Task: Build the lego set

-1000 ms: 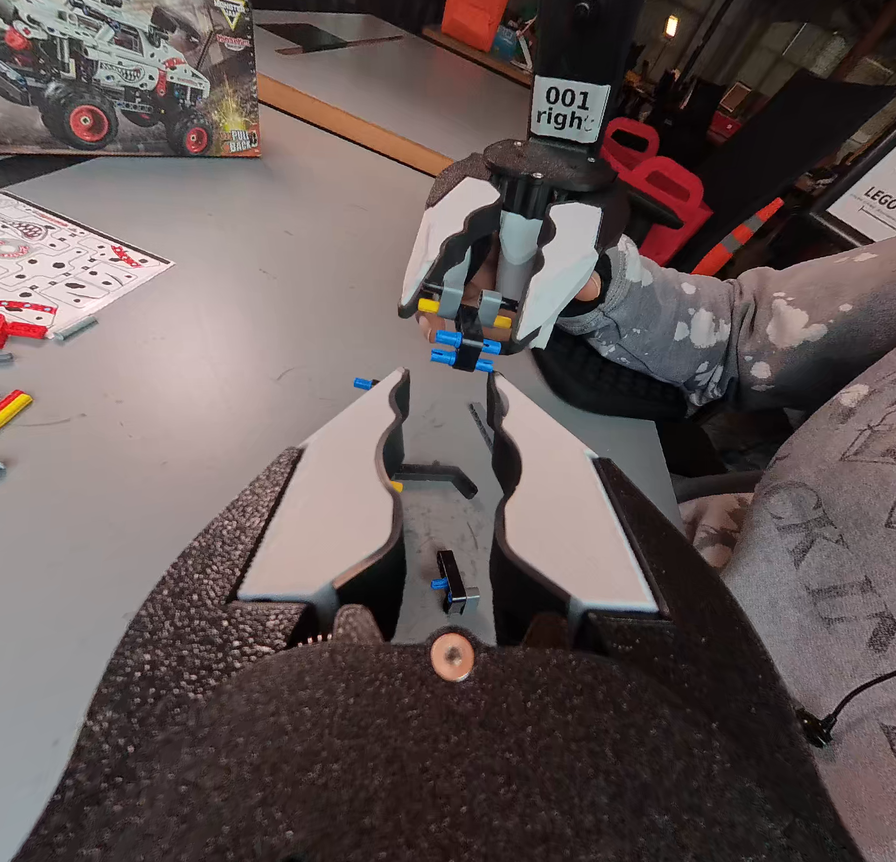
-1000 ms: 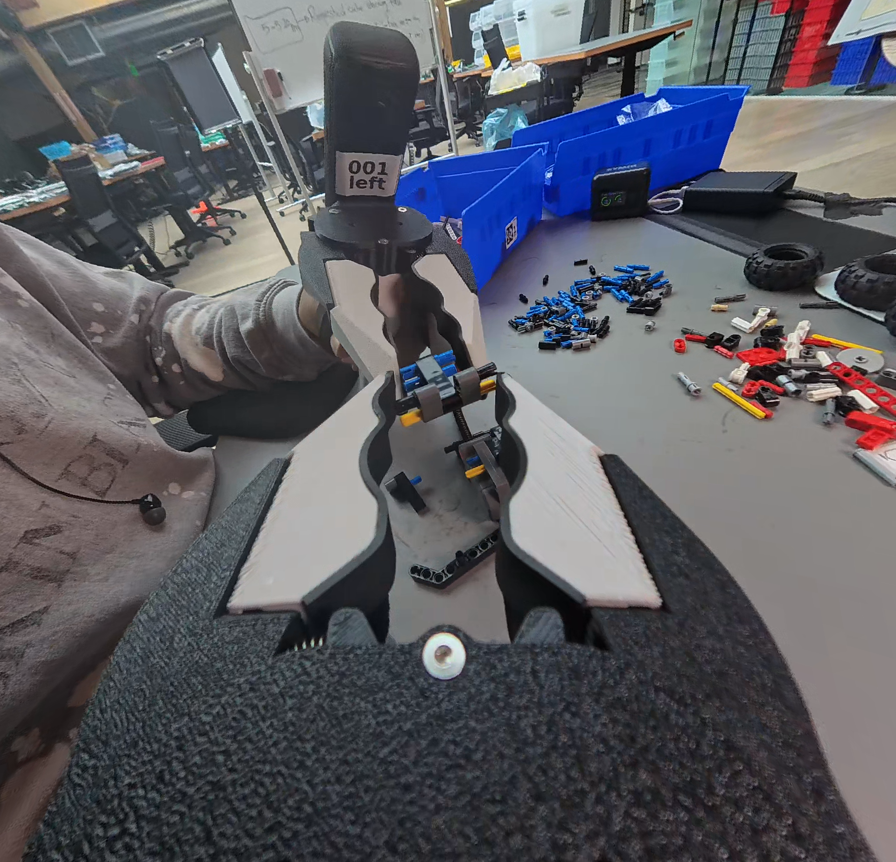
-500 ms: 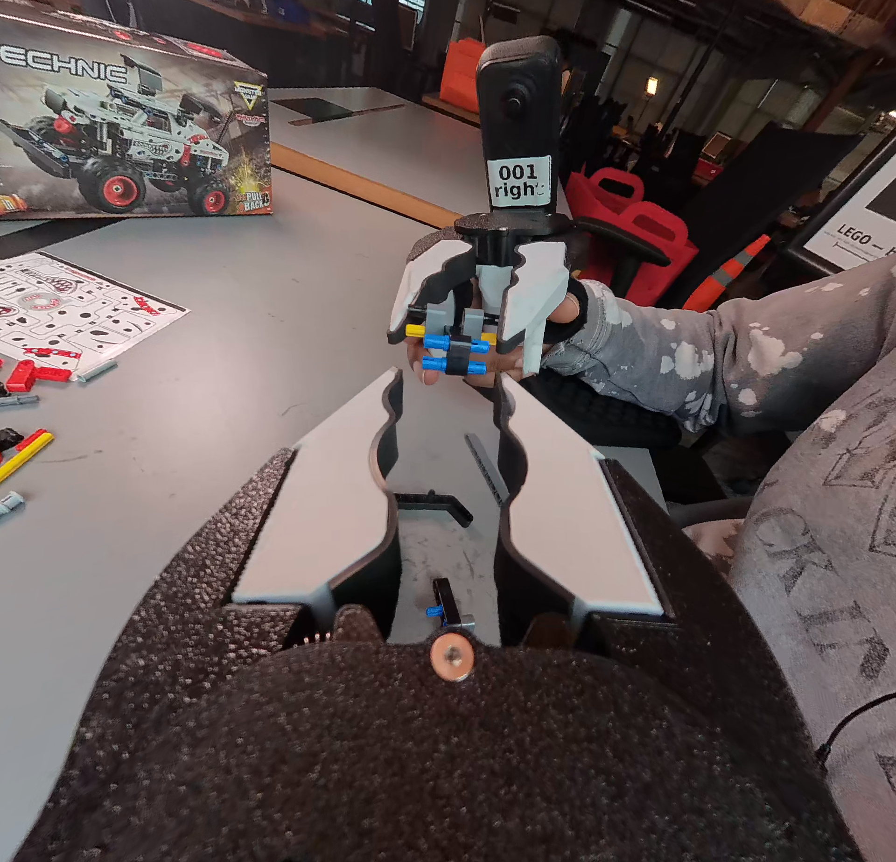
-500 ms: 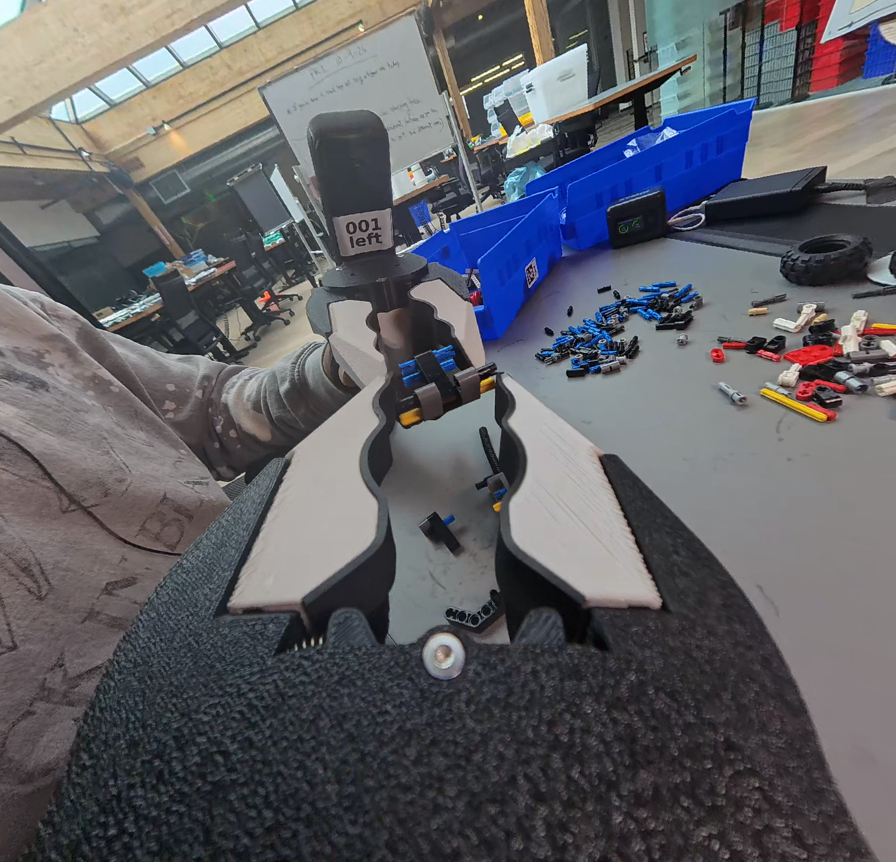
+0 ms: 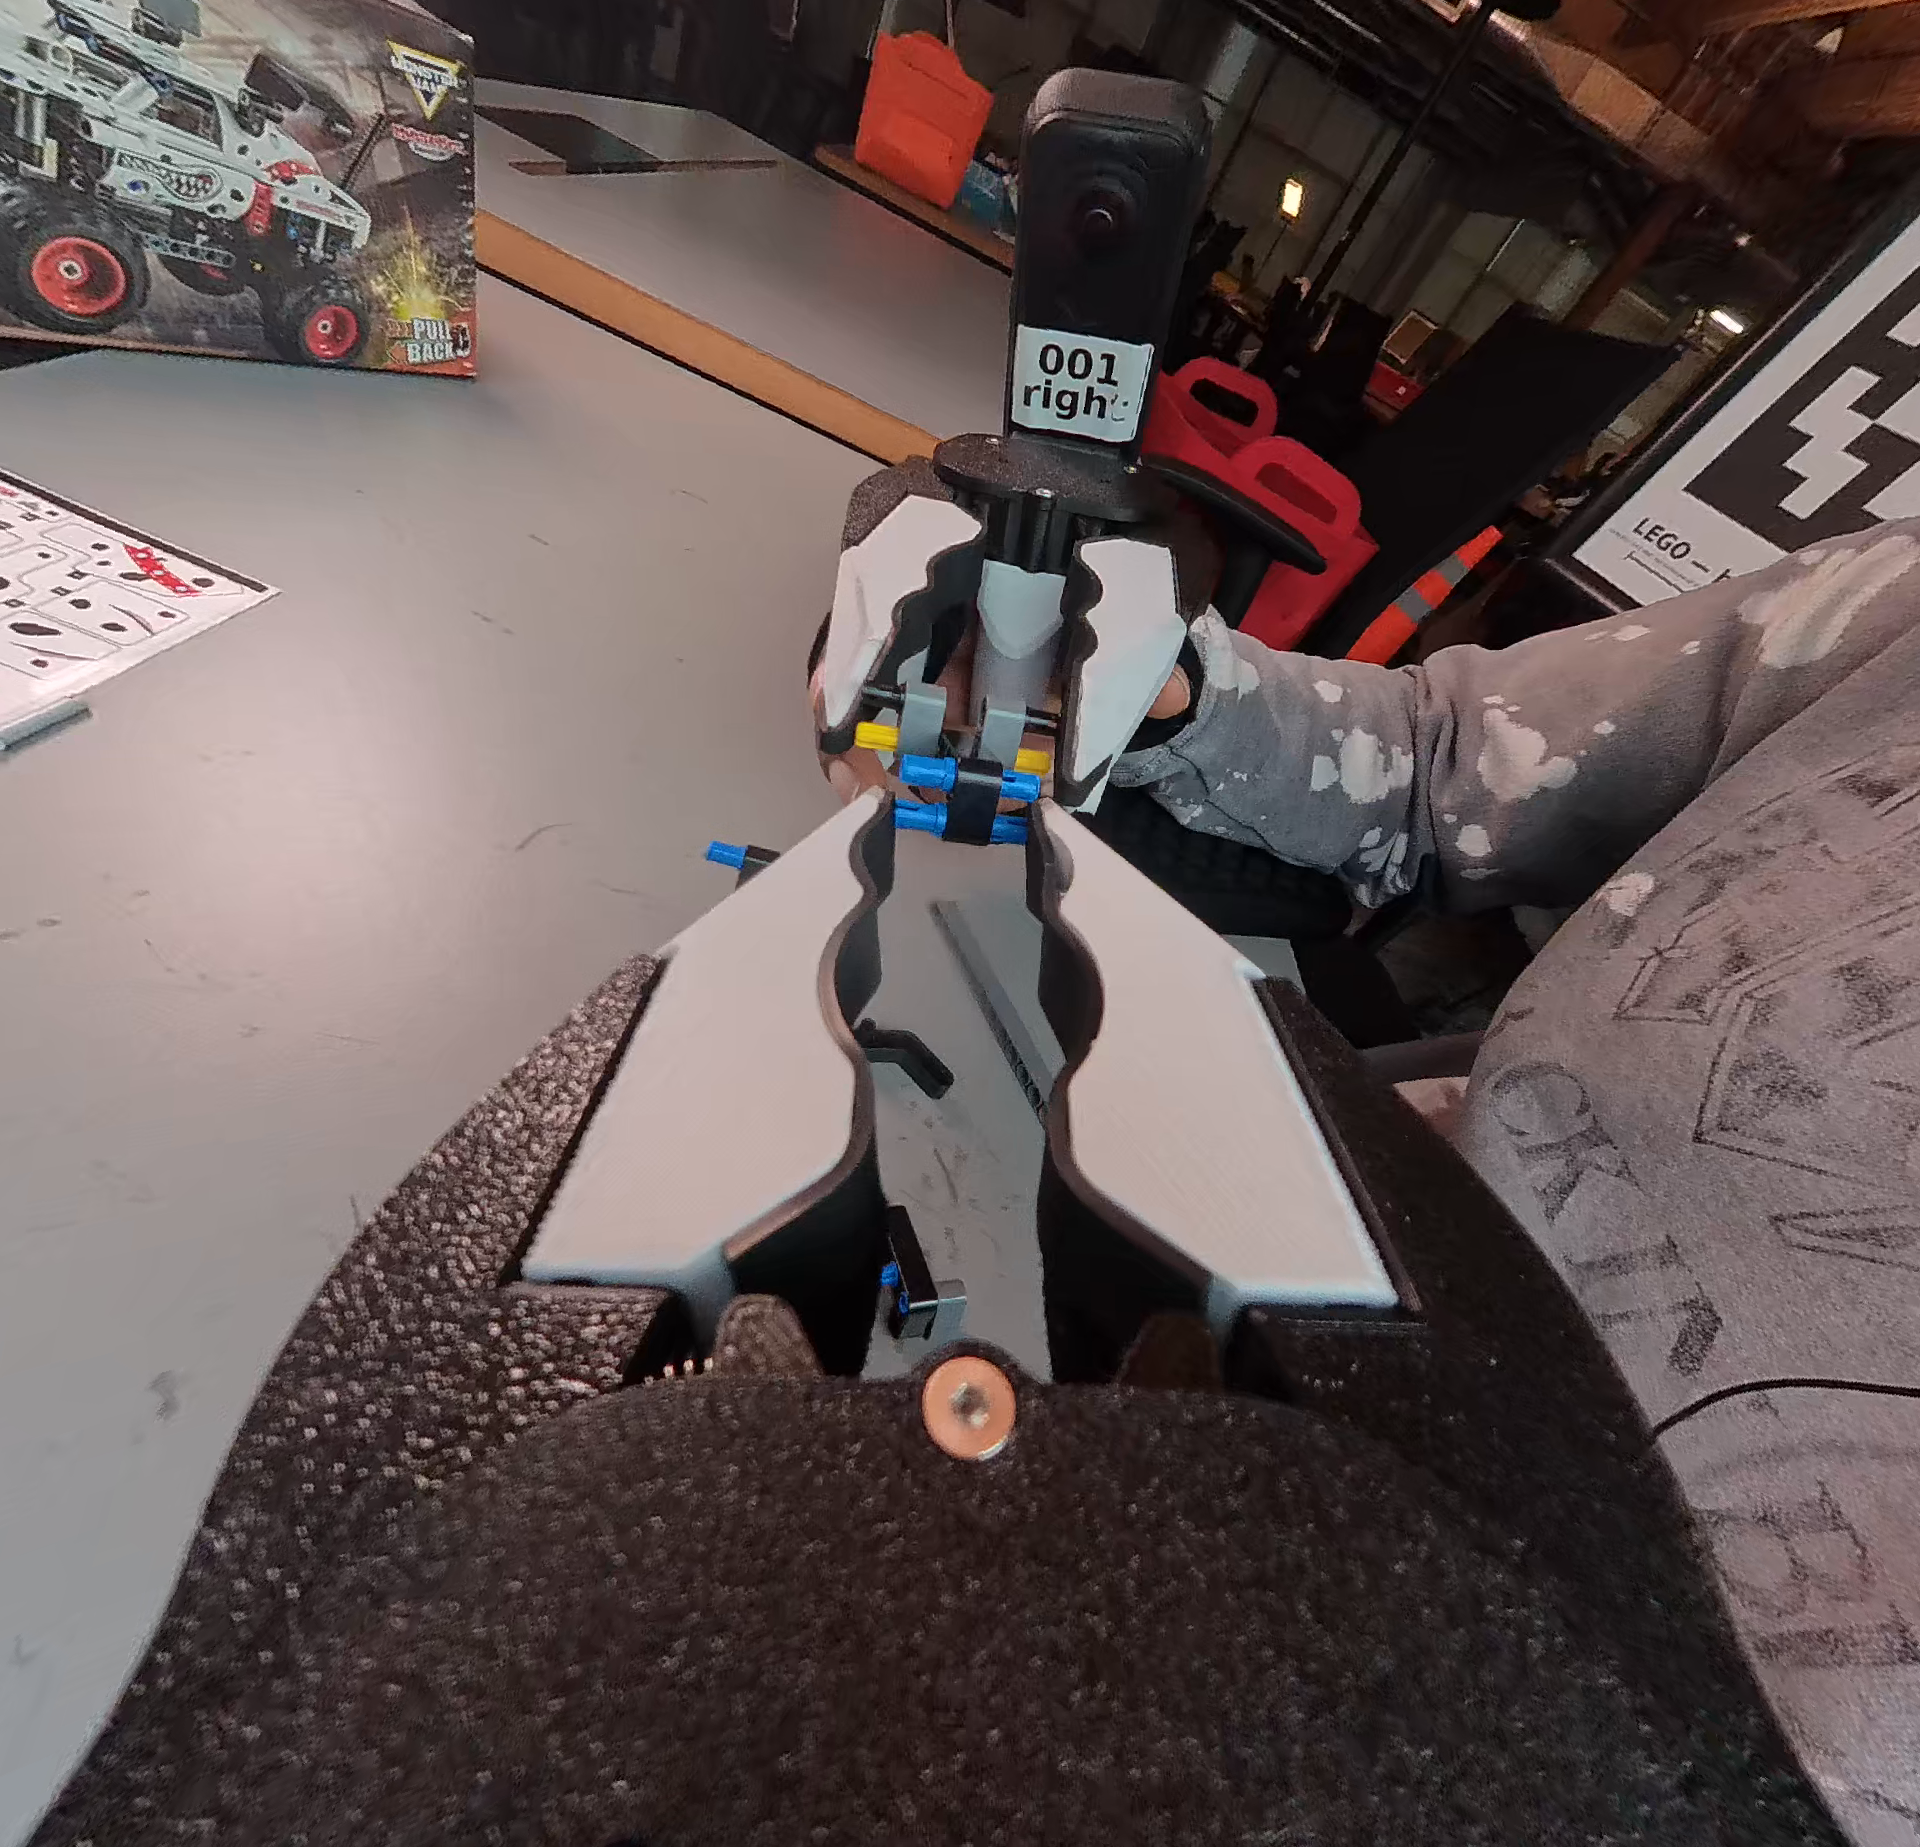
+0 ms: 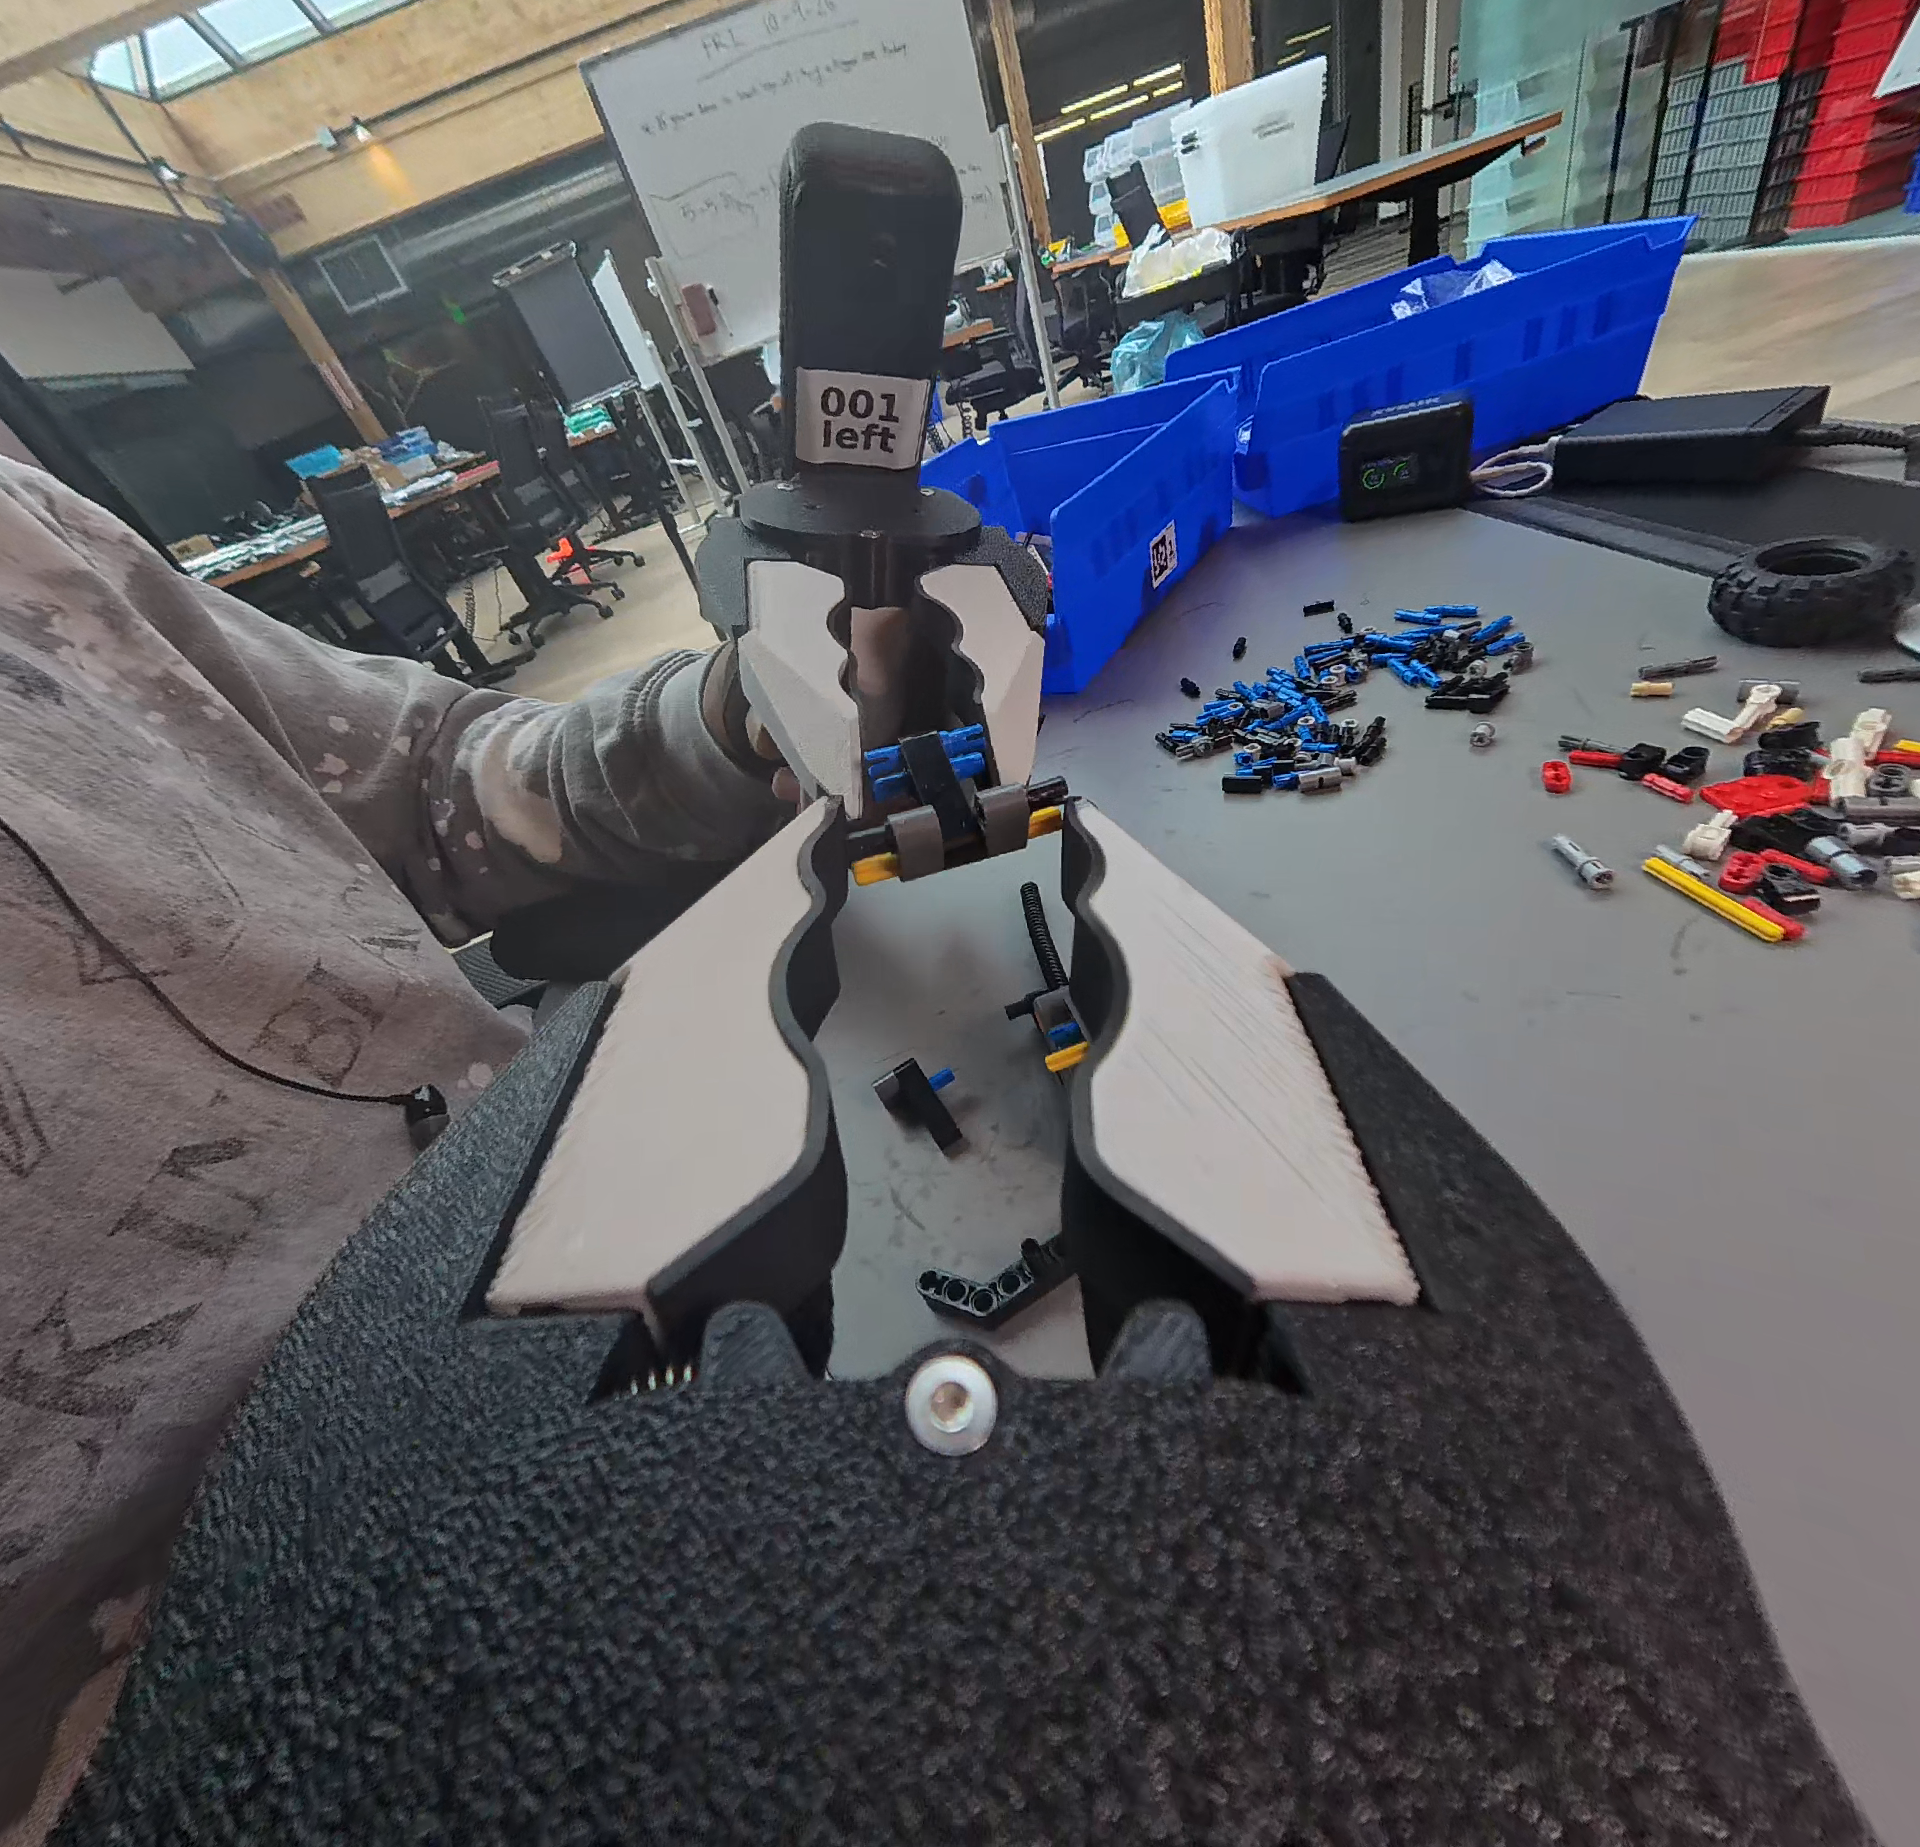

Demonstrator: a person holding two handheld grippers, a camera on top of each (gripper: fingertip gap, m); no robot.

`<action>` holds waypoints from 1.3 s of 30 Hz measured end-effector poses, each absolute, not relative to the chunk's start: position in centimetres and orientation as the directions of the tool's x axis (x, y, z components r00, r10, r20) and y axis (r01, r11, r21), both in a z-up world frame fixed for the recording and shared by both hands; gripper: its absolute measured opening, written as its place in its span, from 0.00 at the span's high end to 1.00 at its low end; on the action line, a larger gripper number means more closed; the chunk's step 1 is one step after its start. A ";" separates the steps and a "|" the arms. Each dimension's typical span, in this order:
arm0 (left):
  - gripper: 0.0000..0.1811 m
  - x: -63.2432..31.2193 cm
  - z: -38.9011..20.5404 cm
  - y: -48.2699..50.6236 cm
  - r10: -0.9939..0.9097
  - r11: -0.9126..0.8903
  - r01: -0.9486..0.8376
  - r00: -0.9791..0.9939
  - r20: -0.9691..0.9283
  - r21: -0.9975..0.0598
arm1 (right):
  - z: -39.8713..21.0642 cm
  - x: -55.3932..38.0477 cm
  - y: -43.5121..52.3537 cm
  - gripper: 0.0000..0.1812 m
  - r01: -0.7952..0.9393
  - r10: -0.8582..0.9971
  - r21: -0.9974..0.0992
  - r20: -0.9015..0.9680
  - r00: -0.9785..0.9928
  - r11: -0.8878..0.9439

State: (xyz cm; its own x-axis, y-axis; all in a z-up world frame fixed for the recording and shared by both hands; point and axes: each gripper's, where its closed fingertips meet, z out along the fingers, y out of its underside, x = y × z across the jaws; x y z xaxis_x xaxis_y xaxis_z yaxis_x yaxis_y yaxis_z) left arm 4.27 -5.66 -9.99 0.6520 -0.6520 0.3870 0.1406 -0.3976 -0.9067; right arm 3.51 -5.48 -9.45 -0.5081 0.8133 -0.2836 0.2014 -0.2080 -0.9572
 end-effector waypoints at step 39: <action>0.75 3.9 -10.9 -5.9 -0.686 -0.237 -0.084 0.720 0.106 -0.968 | -9.4 4.7 -5.9 0.91 0.457 0.528 -0.731 -0.683 -0.506 -0.508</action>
State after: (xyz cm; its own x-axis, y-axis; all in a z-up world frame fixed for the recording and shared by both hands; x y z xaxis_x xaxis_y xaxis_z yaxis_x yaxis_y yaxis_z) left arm 3.86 -5.92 -10.87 0.7202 -0.6856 0.1058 -0.0836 -0.2372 -0.9678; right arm 4.72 -5.91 -9.40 -0.5058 0.5275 -0.6826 0.4567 -0.5076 -0.7306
